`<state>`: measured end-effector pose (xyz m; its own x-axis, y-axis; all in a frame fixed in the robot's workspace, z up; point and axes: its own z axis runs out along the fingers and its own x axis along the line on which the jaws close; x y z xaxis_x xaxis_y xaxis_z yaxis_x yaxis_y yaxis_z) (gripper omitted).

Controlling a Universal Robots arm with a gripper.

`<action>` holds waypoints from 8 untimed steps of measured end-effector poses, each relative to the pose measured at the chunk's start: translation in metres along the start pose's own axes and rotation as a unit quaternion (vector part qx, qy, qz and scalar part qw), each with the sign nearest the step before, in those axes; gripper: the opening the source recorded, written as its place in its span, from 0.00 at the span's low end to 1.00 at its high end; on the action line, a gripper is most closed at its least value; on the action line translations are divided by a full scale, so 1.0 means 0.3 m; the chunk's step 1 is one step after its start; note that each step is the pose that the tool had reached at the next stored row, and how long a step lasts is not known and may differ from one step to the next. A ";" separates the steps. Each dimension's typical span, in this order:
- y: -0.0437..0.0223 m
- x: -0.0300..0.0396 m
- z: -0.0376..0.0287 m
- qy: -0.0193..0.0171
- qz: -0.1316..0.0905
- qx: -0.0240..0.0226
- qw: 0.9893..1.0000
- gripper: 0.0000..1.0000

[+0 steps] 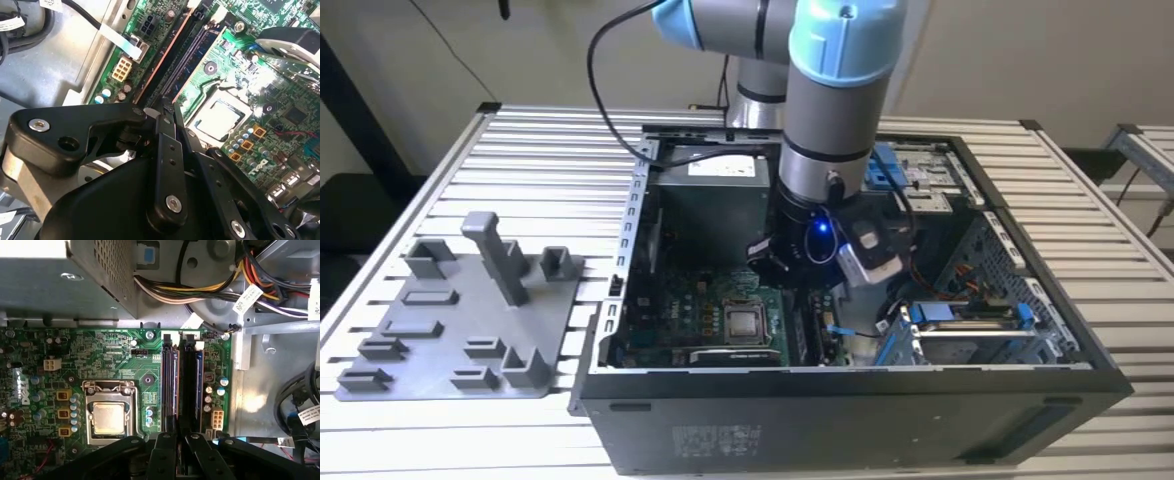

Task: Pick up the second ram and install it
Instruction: 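Insert the second ram into the second slot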

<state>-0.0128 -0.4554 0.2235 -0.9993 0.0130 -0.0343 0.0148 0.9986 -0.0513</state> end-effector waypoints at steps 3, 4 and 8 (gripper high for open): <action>0.001 0.000 0.004 0.000 0.000 0.000 1.000 0.14; 0.001 0.000 0.004 0.000 0.000 0.000 1.000 0.14; 0.004 0.000 0.005 0.000 0.000 0.000 1.000 0.14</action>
<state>-0.0128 -0.4542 0.2220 -0.9993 0.0131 -0.0341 0.0148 0.9986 -0.0517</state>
